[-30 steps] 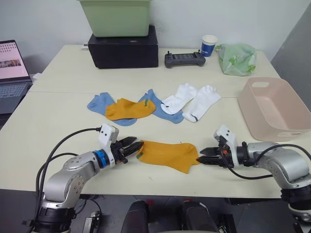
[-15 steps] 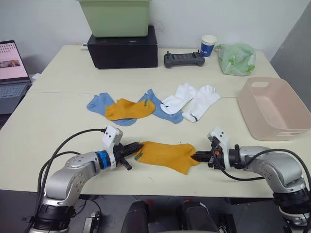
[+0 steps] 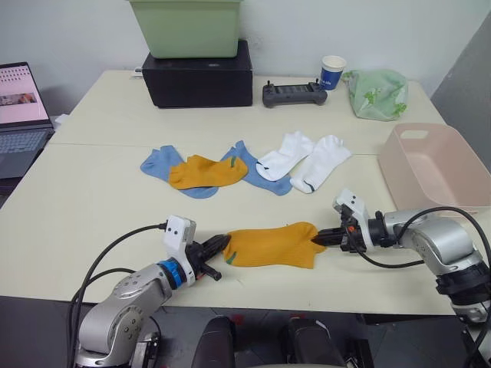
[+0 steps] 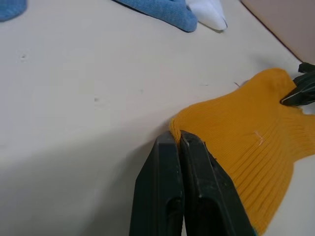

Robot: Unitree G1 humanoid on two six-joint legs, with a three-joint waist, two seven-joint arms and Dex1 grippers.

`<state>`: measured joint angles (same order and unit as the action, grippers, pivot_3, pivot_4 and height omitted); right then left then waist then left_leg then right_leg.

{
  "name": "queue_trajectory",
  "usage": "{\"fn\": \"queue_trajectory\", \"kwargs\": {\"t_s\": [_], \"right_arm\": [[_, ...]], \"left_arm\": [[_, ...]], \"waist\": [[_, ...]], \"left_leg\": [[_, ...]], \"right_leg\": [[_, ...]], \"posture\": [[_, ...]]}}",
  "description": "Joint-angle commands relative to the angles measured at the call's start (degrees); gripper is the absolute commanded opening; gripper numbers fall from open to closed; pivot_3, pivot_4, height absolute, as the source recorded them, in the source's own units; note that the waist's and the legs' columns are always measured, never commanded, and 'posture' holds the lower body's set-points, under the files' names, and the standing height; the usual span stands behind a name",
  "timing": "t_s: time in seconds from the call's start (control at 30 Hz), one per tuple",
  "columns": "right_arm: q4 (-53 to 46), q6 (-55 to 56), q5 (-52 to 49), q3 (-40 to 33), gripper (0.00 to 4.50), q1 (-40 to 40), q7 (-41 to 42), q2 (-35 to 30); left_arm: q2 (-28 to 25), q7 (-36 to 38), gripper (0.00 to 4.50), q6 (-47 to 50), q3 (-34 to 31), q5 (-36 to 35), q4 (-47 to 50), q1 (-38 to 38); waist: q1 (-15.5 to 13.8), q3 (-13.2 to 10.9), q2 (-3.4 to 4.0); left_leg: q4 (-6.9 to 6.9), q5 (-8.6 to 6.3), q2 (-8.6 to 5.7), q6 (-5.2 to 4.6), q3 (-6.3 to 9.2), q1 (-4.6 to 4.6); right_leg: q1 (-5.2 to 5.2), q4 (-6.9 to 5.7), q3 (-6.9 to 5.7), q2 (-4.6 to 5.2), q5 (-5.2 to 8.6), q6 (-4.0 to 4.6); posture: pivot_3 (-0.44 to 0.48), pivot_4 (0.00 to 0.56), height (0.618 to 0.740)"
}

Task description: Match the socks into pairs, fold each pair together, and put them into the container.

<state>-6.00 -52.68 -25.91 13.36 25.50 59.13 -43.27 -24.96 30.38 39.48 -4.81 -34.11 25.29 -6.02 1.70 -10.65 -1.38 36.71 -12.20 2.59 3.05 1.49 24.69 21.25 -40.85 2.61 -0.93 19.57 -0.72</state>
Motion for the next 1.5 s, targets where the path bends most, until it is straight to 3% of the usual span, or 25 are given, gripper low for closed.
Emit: {"fn": "queue_trajectory", "kwargs": {"t_s": [0.03, 0.2, 0.27, 0.4, 0.57, 0.77, 0.93, 1.03, 1.27, 1.5], "right_arm": [[-2.0, 1.7, -0.2, -2.8, 1.31, -1.0, -0.1, -1.1], [-8.3, 12.5, 0.5, -7.2, 3.01, -6.5, 3.9, -5.3], [-10.1, 22.4, 3.1, -8.0, 3.02, -9.5, 6.2, -6.9], [-11.3, 41.5, 9.3, -5.9, 3.02, -14.0, 9.9, -7.4], [-6.5, 56.5, 16.3, -1.2, 3.02, -14.8, 10.1, -3.8], [-4.9, 62.8, 20.9, 2.3, 3.02, -13.8, 9.6, -2.0], [-2.3, 67.0, 25.6, 4.2, 3.02, -13.2, 7.9, -1.1], [0.9, 70.2, 28.2, 5.5, 2.40, -11.6, 7.1, 0.0], [5.4, 72.2, 29.0, 5.5, 0.01, -9.6, 6.1, 1.0], [6.2, 70.0, 25.0, 3.8, 0.01, -7.9, 6.3, 1.8]], "left_arm": [[-1.0, 1.2, 0.64, -1.8, -1.2, 0.0, 1.0, 0.4], [-4.0, 4.0, 2.23, -6.7, -5.5, 0.8, 1.7, 0.1], [-7.6, 10.0, 2.86, -13.8, -6.1, 3.4, 2.2, -1.6], [-17.2, 22.5, 2.86, -32.8, -3.6, 13.8, -1.2, -3.9], [-20.8, 31.9, 2.86, -52.7, 1.6, 20.8, -6.6, -1.3], [-19.7, 32.8, 2.86, -65.5, 8.7, 28.9, -16.3, 3.7], [-19.0, 31.0, 2.86, -66.7, 11.6, 32.2, -20.9, 5.8], [-18.7, 29.3, 2.24, -67.9, 12.9, 35.6, -24.2, 8.0], [-18.2, 27.8, 0.04, -68.4, 14.4, 36.1, -25.6, 10.3], [-18.4, 27.9, 0.04, -65.1, 13.6, 32.1, -23.4, 8.7]], "waist": [[0.0, 0.0, 0.00], [-0.1, 0.0, 0.00], [-0.1, 0.0, 0.00], [0.1, 0.0, 0.03], [0.0, 0.0, 0.06], [0.0, 0.0, 0.06], [0.0, 0.0, 0.06], [0.0, 0.0, 0.06], [0.0, 0.0, 0.06], [0.0, 0.0, 0.06]], "left_leg": [[0.00, 0.00, 0.00, 0.00, 0.00, 0.00], [0.01, 0.00, -0.02, 0.00, 0.01, 0.04], [0.00, 0.00, 0.00, 0.00, 0.00, 0.03], [-0.06, 0.00, 0.01, 0.01, -0.06, -0.04], [-0.10, 0.01, 0.02, 0.02, -0.16, -0.12], [-0.10, 0.00, 0.02, 0.01, -0.17, -0.12], [-0.10, 0.00, 0.04, 0.00, -0.15, -0.12], [-0.08, 0.00, 0.02, 0.00, -0.16, -0.22], [-0.08, 0.00, 0.04, 0.00, -0.17, -0.42], [-0.08, 0.00, 0.05, 0.00, -0.14, -0.47]], "right_leg": [[0.00, -0.01, 0.00, 0.00, 0.00, 0.00], [0.01, 0.02, -0.05, 0.01, 0.00, -0.01], [0.02, 0.03, -0.05, 0.01, 0.00, -0.01], [0.01, 0.05, -0.03, -0.03, 0.01, 0.00], [-0.05, 0.07, 0.00, 0.00, 0.01, 0.00], [-0.04, 0.07, -0.03, -0.01, 0.01, 0.01], [-0.03, 0.02, -0.04, -0.01, 0.01, 0.01], [-0.12, -0.01, -0.05, -0.01, 0.00, 0.01], [-0.30, -0.05, -0.04, -0.02, 0.00, 0.01], [-0.34, -0.08, -0.03, 0.00, 0.00, 0.02]], "posture": [[0.000, 0.150, 0.740], [0.000, 0.150, 0.740], [0.000, 0.150, 0.740], [0.000, 0.150, 0.740], [0.000, 0.150, 0.740], [0.000, 0.150, 0.740], [0.000, 0.150, 0.740], [0.000, 0.150, 0.740], [0.000, 0.150, 0.740], [0.000, 0.150, 0.740]]}}
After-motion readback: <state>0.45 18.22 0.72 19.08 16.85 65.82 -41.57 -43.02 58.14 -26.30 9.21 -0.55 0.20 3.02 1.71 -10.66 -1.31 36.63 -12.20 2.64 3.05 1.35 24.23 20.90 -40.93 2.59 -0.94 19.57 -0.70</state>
